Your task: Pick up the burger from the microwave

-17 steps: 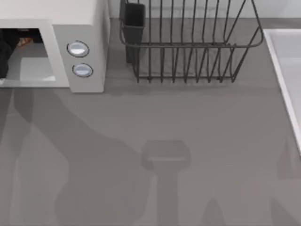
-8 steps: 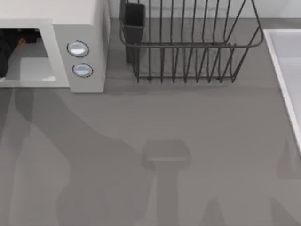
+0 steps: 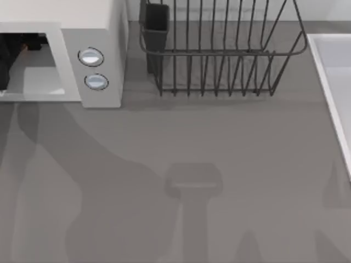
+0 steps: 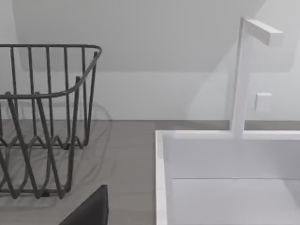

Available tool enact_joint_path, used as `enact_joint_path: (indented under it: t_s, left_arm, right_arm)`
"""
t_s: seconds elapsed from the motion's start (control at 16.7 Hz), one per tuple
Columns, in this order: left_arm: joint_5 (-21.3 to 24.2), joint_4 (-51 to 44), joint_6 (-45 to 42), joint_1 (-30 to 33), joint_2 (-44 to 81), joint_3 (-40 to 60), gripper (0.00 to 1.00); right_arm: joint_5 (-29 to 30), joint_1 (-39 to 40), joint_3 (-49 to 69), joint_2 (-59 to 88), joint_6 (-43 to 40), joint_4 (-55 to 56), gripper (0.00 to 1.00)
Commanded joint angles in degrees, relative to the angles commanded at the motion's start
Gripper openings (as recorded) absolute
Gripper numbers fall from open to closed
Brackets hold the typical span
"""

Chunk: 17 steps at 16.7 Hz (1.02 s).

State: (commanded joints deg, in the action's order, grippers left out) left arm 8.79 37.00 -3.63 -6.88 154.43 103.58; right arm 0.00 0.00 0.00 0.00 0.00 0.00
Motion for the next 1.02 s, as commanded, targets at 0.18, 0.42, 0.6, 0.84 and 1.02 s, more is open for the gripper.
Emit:
enact_joint_path:
  t_s: [0.18,0.42,0.6,0.84,1.02]
  left_arm:
    - [-1.6,-0.7,0.6,1.7,-2.1,-2.1,0.00]
    - [-9.3,-4.1,3.6,9.8,-12.8,-11.6,0.00]
    - [-17.5,-7.7,6.7,18.4,-25.7,-21.8,0.00]
    - [-28.6,-12.6,11.0,30.2,-43.2,-36.0,0.00]
    - [-35.1,-15.4,13.5,37.0,-51.7,-44.0,0.00]
  right_arm:
    - [0.0,0.0,0.0,0.0,0.0,0.0,1.00]
    - [0.0,0.0,0.0,0.0,0.0,0.0,1.00]
    - [0.0,0.0,0.0,0.0,0.0,0.0,1.00]
    - [0.0,0.0,0.0,0.0,0.0,0.0,1.00]
    - [0.0,0.0,0.0,0.0,0.0,0.0,1.00]
